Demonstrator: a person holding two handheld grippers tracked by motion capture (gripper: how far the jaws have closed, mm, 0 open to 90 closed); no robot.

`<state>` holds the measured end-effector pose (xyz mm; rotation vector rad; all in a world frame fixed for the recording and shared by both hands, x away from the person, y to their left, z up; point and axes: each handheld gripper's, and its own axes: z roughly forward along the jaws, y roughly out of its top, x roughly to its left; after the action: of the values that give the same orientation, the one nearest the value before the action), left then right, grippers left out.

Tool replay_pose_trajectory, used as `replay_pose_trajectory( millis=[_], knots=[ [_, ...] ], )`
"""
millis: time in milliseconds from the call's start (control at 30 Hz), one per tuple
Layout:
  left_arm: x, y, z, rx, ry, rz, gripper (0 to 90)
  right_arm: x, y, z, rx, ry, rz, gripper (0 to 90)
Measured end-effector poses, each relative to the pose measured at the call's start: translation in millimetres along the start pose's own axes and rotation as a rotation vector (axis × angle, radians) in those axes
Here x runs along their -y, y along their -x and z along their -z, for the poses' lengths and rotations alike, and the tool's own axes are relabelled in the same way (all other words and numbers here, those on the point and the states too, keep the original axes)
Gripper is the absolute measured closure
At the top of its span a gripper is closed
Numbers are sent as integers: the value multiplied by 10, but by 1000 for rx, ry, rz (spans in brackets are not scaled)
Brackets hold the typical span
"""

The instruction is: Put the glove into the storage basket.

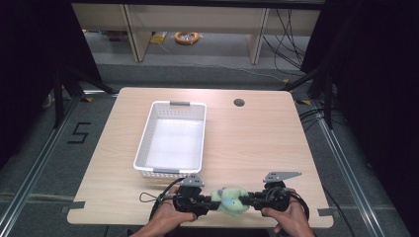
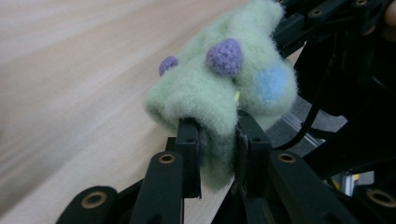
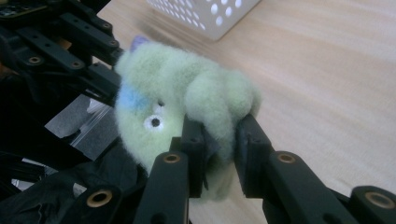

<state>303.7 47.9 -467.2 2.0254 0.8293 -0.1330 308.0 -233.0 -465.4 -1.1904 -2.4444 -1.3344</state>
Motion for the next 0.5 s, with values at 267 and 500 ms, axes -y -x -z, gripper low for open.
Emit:
replay_pose_trajectory(
  millis=[267,500],
  knots=[
    [-248,-86,262,-30,28,-11,744,-398,-119,98,12,30,60,764],
    [-436,-204,584,-74,42,-16,747,-794,-274,53,22,22,101,764]
  ],
)
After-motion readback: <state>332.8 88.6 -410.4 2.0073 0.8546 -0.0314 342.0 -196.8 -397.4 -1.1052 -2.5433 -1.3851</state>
